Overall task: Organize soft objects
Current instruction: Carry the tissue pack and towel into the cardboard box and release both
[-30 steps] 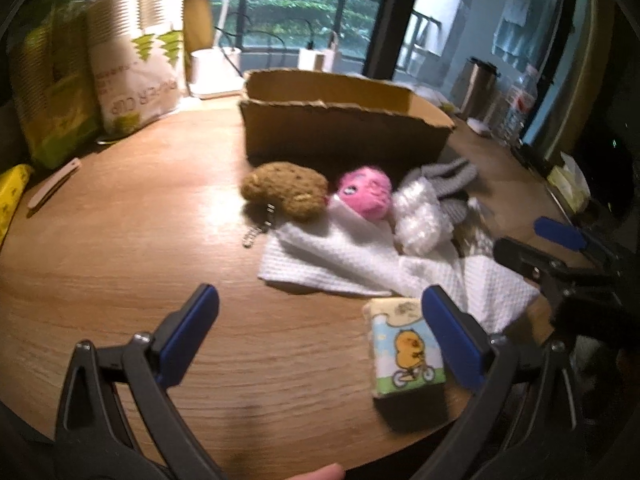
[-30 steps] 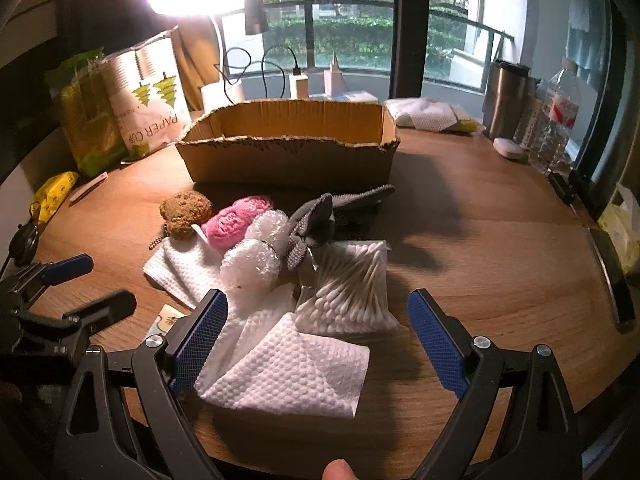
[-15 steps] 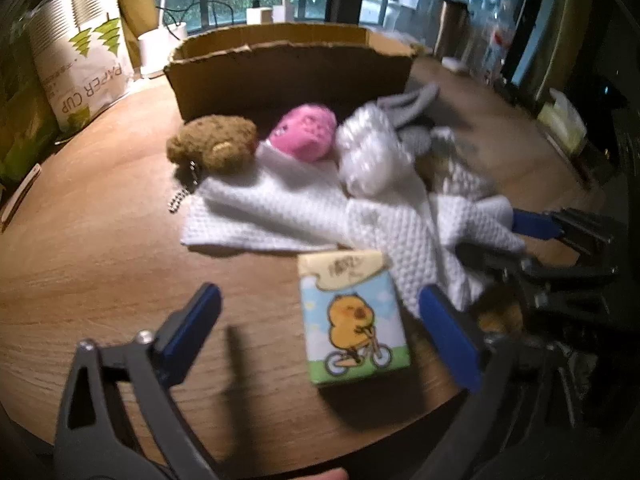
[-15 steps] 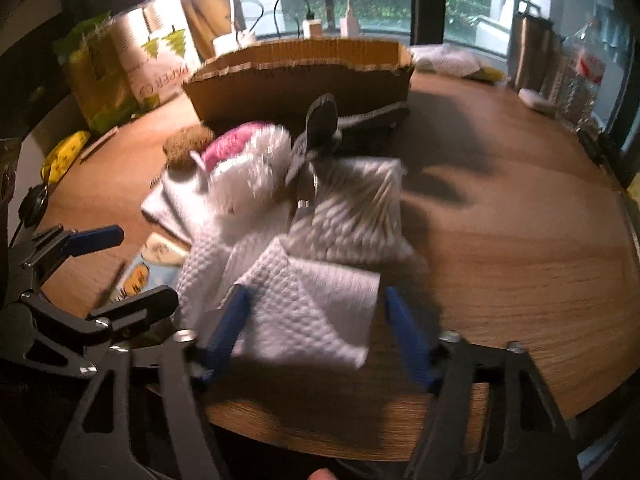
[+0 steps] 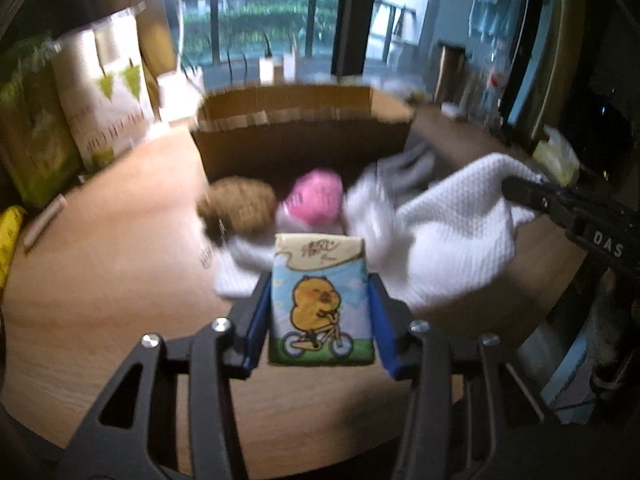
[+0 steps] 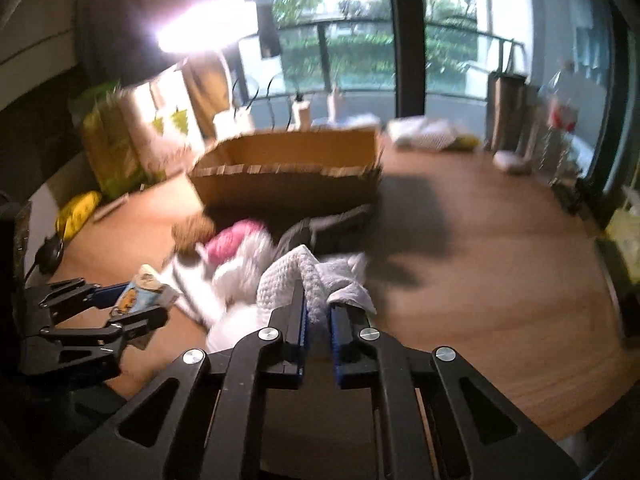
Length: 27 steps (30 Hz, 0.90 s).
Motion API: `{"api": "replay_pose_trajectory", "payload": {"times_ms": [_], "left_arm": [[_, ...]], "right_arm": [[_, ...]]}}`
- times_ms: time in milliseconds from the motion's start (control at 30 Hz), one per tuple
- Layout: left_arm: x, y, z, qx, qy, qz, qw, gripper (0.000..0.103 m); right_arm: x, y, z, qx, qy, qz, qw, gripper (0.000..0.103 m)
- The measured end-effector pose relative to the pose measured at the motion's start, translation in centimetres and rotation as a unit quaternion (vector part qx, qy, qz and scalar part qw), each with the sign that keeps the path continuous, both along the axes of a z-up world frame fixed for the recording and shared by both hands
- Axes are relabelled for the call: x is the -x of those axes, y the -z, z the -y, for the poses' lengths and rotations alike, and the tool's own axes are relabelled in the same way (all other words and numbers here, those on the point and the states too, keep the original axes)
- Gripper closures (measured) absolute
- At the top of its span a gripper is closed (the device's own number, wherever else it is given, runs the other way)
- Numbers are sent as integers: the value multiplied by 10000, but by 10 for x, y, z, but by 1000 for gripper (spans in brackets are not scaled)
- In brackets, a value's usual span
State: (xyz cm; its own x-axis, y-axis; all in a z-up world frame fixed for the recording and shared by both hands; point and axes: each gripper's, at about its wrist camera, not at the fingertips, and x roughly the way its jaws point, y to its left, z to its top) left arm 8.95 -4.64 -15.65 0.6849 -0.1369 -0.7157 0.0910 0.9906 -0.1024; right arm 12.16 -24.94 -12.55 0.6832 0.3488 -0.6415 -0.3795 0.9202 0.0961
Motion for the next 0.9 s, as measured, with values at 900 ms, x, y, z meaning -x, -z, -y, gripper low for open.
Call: {"api": "replay_pose_trajectory", "payload": {"times_ms": [900], "left_arm": [[-34,-97,-22,145,-82,1472,9890,56]], "right_arm": [[-23,-85,-7,-130,241,1130,9932,92]]}}
